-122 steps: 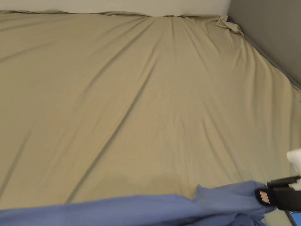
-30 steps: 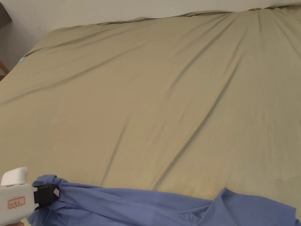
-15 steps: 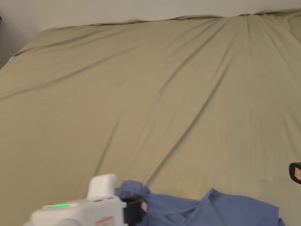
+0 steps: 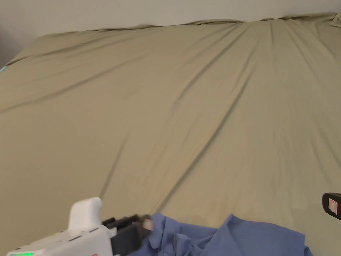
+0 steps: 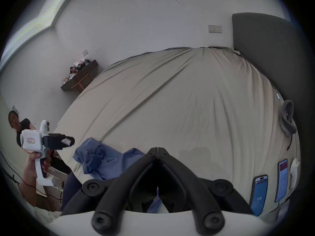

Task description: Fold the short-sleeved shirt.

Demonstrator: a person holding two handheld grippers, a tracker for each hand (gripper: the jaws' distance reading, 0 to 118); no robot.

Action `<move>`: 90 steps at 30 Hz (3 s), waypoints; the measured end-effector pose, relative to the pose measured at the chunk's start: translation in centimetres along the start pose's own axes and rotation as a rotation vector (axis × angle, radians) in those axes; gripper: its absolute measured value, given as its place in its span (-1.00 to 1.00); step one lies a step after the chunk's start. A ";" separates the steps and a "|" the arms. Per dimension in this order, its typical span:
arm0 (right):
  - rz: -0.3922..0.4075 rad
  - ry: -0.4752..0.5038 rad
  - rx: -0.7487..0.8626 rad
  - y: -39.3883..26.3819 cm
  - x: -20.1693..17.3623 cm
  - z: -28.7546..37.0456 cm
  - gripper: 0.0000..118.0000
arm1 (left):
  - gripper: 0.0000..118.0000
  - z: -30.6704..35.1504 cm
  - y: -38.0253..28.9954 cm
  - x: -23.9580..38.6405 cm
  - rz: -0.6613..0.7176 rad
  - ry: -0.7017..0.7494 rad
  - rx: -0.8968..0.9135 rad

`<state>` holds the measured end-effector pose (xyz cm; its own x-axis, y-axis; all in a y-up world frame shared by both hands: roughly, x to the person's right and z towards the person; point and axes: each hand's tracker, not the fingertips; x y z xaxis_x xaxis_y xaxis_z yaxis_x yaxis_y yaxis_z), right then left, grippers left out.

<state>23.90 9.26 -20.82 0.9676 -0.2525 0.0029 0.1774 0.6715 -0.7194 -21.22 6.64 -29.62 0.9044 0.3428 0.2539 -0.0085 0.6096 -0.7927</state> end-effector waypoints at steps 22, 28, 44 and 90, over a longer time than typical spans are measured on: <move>0.005 0.047 0.011 -0.2 -1.2 1.0 -0.97 | -1.00 -11.7 -9.4 13.1 -0.300 -0.173 -0.300; 0.032 0.091 0.024 0.2 -2.2 1.3 -0.97 | -0.83 -6.6 -4.8 7.0 -0.006 -0.407 -0.224; 0.079 0.269 0.037 1.2 -3.5 1.4 -0.97 | 1.00 -10.5 -3.6 -11.4 0.180 -0.309 -0.307; 0.055 0.159 -0.053 0.2 -3.6 -0.5 -0.97 | -0.66 -11.9 -4.5 9.9 0.047 -0.118 -0.329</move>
<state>20.35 9.96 -21.38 0.9343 -0.3261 -0.1442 0.1110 0.6505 -0.7514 -7.20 -1.19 -30.16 0.8507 0.4568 0.2600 0.1065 0.3346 -0.9363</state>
